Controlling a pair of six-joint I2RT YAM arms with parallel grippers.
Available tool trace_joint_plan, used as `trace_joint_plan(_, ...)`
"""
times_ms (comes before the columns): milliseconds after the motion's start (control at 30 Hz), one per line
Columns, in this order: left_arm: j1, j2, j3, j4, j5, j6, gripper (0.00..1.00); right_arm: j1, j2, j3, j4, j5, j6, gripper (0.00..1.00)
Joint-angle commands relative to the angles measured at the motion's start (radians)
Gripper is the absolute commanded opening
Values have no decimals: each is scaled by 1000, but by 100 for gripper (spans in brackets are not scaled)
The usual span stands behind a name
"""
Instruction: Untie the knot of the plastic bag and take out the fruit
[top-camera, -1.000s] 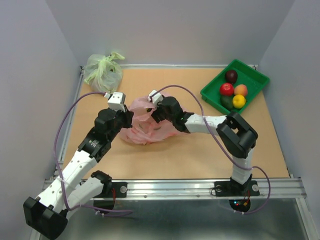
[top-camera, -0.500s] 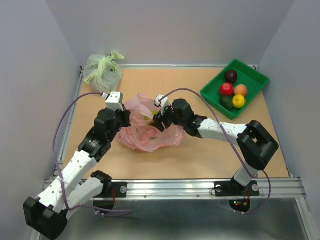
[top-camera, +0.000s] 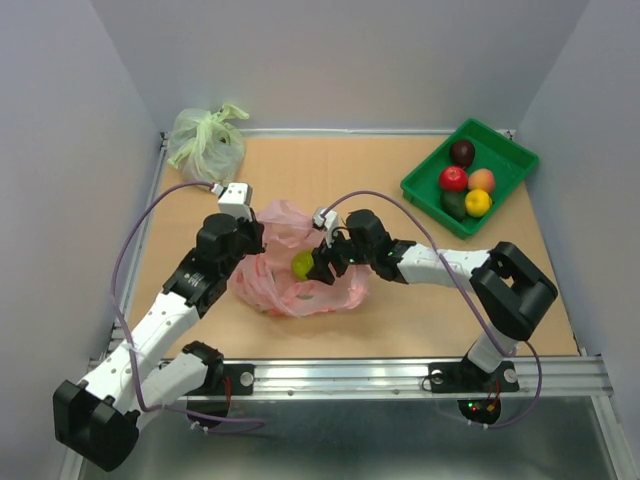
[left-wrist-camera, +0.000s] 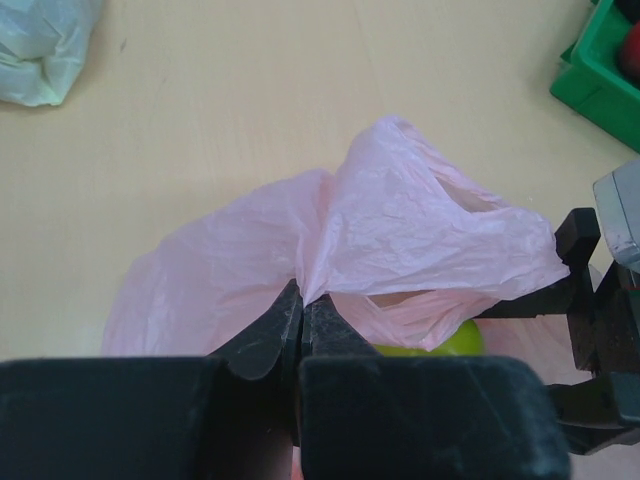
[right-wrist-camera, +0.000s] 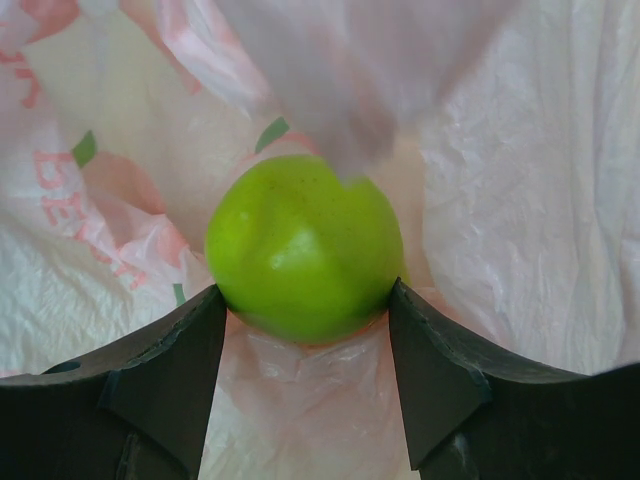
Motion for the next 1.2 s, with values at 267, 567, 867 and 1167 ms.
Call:
trace_joint_plan(267,6,44,4,6,29,-4,0,1,-168,47,233,-178,180,0)
trace_joint_plan(567,6,62,16,-20,-19,-12,0,1,-424,48,172,26,118,0)
trace_joint_plan(867,10,-21,5,-17,-96,-15,0,-17,-486,59,-5,721,-44,0)
trace_joint_plan(1167,12,-80,-5,5,-62,4,0,-371,-351,114,-29,884,71,0)
